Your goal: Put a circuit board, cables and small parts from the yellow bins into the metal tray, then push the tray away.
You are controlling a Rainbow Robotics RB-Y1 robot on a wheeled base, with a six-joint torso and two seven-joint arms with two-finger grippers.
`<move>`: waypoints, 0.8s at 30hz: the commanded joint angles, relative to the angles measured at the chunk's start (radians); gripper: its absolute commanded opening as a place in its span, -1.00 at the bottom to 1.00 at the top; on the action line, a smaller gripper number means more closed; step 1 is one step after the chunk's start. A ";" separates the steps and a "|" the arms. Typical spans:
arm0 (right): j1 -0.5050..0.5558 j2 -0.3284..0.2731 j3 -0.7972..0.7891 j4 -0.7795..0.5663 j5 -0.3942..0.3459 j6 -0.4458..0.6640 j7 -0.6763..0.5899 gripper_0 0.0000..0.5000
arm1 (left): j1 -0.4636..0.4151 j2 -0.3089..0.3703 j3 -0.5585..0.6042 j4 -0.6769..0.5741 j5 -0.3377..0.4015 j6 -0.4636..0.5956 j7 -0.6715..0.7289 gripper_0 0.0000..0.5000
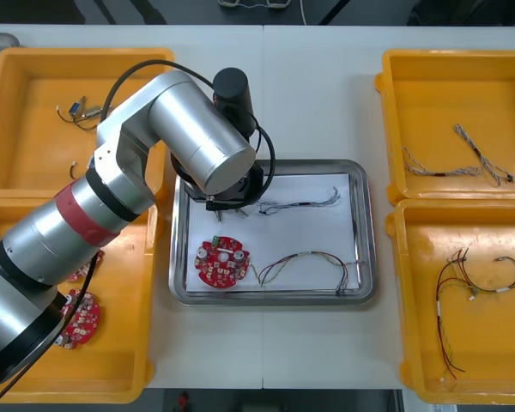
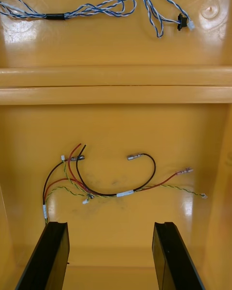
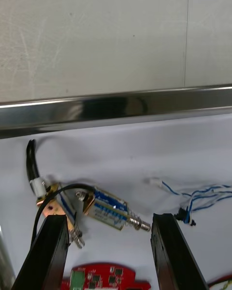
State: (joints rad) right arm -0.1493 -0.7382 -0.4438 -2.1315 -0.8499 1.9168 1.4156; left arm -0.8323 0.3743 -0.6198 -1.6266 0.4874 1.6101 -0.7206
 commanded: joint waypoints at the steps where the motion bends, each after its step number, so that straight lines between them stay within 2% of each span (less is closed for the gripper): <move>1: 0.014 -0.038 -0.033 -0.031 -0.008 0.003 -0.056 1.00 | 0.001 0.008 0.077 -0.105 0.000 0.074 0.070 1.00; 11: 0.010 -0.041 -0.024 -0.031 -0.026 0.003 -0.056 1.00 | 0.001 0.104 0.218 -0.243 0.111 0.198 0.053 1.00; 17: -0.018 -0.076 0.025 -0.053 -0.047 0.003 -0.058 1.00 | 0.002 0.199 0.301 -0.332 0.207 0.310 0.033 1.00; 24: -0.084 -0.110 0.123 -0.074 -0.074 0.003 -0.060 1.00 | 0.004 0.291 0.376 -0.372 0.315 0.310 0.004 1.00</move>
State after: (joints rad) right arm -0.1745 -0.7905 -0.3879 -2.1631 -0.9097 1.9168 1.4155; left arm -0.8319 0.5983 -0.2936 -1.9539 0.7634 1.9110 -0.7206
